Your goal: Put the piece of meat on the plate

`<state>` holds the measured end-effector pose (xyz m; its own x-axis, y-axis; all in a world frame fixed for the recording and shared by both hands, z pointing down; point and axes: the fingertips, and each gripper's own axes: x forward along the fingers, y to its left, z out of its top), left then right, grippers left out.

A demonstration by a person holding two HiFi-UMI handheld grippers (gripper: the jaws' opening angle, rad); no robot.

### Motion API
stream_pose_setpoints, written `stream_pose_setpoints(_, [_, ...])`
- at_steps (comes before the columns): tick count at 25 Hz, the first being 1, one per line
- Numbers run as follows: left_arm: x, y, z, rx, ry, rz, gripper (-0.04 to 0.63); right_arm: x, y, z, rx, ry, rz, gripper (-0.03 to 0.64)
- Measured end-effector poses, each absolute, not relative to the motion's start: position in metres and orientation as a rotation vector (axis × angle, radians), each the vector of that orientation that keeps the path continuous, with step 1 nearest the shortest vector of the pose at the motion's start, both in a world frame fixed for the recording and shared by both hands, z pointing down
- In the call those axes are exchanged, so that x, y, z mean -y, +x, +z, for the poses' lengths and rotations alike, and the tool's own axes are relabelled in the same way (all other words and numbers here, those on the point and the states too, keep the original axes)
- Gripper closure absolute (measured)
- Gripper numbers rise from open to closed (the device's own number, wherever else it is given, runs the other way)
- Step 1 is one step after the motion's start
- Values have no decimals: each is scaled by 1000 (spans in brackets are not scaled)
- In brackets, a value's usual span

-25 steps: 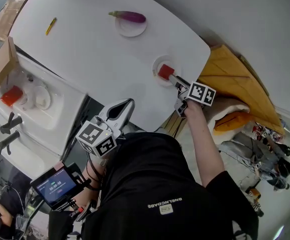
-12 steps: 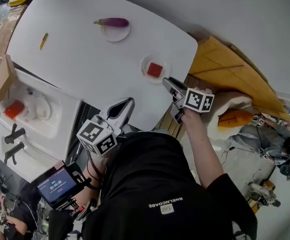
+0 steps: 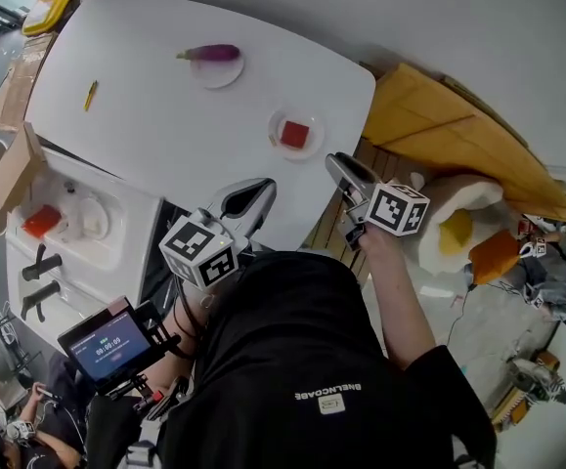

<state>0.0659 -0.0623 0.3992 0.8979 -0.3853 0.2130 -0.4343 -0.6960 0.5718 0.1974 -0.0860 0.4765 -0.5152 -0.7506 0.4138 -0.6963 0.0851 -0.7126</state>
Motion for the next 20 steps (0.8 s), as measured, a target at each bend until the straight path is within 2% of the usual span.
stream_pose_setpoints(20, [44,86,388,473,2538,160,575,44,200,419,-2247,-1520,-1121,525])
